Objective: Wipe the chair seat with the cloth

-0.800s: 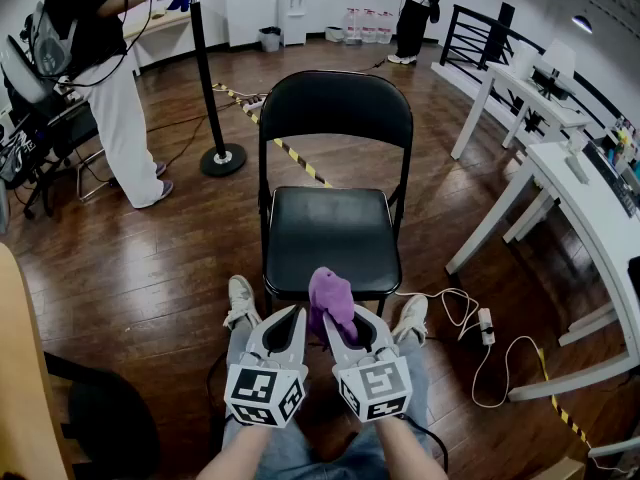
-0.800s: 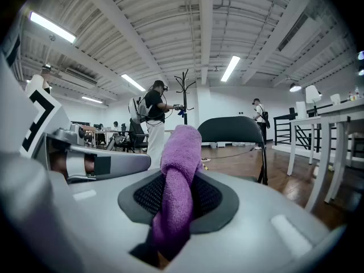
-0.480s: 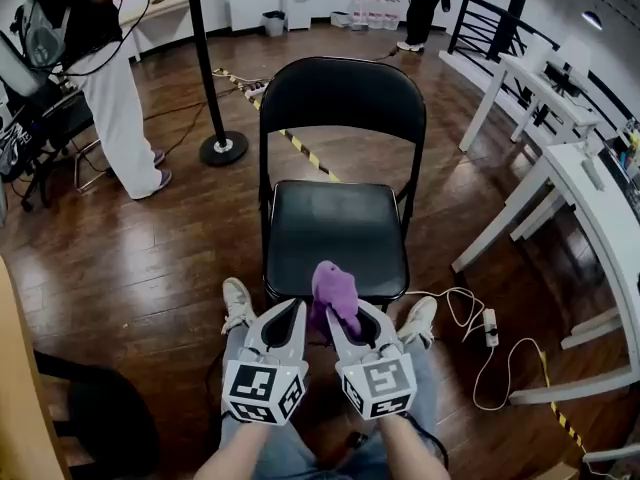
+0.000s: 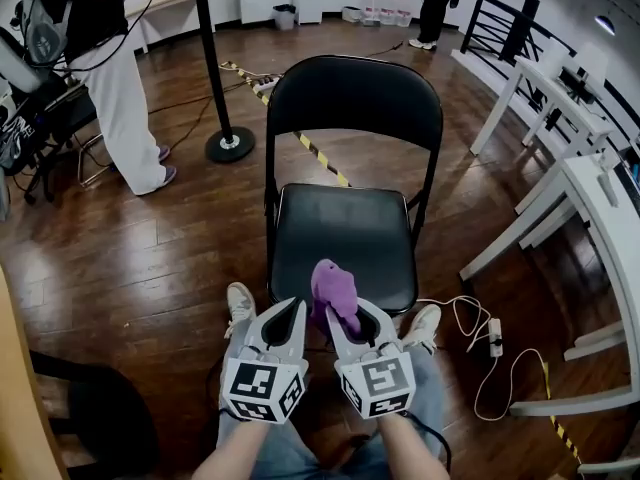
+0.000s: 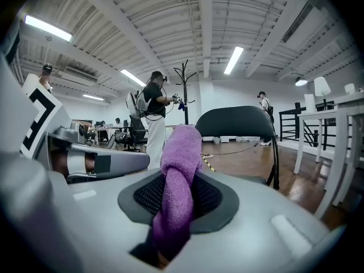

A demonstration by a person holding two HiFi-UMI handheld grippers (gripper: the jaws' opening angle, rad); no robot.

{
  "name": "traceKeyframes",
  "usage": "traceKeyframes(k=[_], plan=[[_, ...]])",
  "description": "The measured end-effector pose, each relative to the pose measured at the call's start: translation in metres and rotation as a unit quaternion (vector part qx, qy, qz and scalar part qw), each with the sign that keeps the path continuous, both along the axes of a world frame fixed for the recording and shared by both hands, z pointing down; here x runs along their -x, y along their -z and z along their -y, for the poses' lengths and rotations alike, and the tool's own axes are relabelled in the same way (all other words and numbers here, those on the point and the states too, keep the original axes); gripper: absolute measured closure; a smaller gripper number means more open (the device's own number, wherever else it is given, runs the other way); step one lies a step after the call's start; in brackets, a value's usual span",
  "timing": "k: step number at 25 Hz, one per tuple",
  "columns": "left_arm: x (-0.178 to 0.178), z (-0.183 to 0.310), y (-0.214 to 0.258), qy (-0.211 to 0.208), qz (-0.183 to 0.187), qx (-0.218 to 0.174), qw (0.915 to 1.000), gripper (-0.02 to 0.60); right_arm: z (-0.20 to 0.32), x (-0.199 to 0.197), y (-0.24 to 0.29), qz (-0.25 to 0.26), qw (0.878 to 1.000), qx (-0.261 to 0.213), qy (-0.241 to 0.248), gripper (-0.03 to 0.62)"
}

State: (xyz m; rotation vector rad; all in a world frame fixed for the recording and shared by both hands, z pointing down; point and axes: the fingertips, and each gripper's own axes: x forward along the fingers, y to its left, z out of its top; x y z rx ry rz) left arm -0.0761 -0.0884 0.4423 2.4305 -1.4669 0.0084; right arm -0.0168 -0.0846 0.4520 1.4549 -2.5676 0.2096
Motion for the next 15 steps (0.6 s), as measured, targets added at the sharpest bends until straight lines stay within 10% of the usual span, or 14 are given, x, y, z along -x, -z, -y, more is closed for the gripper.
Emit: traceKeyframes(k=[15], plan=[[0.009,0.061,0.009,-0.004,0.007,0.000,1.0000,0.577,0.068,0.016,0.014,-0.021,1.000,-0.010,0.012,0.500]])
